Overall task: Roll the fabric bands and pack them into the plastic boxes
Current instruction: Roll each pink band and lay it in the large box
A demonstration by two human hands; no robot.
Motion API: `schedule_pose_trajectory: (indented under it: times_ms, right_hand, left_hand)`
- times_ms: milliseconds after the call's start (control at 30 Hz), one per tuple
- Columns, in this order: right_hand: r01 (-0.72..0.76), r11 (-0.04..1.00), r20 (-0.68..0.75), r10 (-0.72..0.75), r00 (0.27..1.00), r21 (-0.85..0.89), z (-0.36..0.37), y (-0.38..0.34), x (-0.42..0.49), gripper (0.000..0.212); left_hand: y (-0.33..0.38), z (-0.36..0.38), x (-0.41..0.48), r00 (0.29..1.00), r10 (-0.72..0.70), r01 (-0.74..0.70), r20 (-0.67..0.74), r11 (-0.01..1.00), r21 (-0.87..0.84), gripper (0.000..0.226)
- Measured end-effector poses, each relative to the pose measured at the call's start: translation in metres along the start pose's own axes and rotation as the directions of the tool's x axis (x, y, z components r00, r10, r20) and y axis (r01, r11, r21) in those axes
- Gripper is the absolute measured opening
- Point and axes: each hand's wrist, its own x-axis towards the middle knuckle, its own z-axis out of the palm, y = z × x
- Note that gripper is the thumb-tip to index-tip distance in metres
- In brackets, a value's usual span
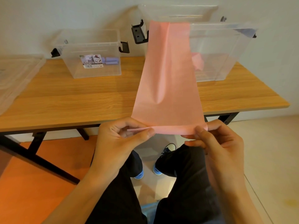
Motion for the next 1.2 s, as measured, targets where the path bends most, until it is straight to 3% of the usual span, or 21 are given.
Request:
schedule_pose_trajectory:
  times_ms: [333,633,833,1200]
  right_hand:
    - [-0.041,0.997,-0.072,0.046,0.996,0.067,0.001,0.002,-0.004,0.010]
    - [-0.002,1.000,-0.068,0.004,0.998,0.026,0.000,0.002,-0.002,0.011]
    - [0.013,0.999,-0.060,-0.010,0.998,0.036,0.002,0.004,0.001,0.019]
    - [0.053,0.998,0.009,-0.053,0.999,-0.033,-0.003,0.012,0.002,0.019]
  left_hand:
    - [0.002,0.012,0.002,0.998,-0.037,0.030,-0.053,0.990,-0.136,0.017]
    - [-0.001,0.007,0.000,0.997,-0.040,0.032,-0.072,0.994,-0.104,0.017]
    - [-0.002,0.009,-0.001,0.996,-0.043,0.033,-0.073,0.991,-0.130,0.032]
    - [-0.007,0.006,0.001,0.995,0.095,-0.095,0.009,0.993,0.066,0.010]
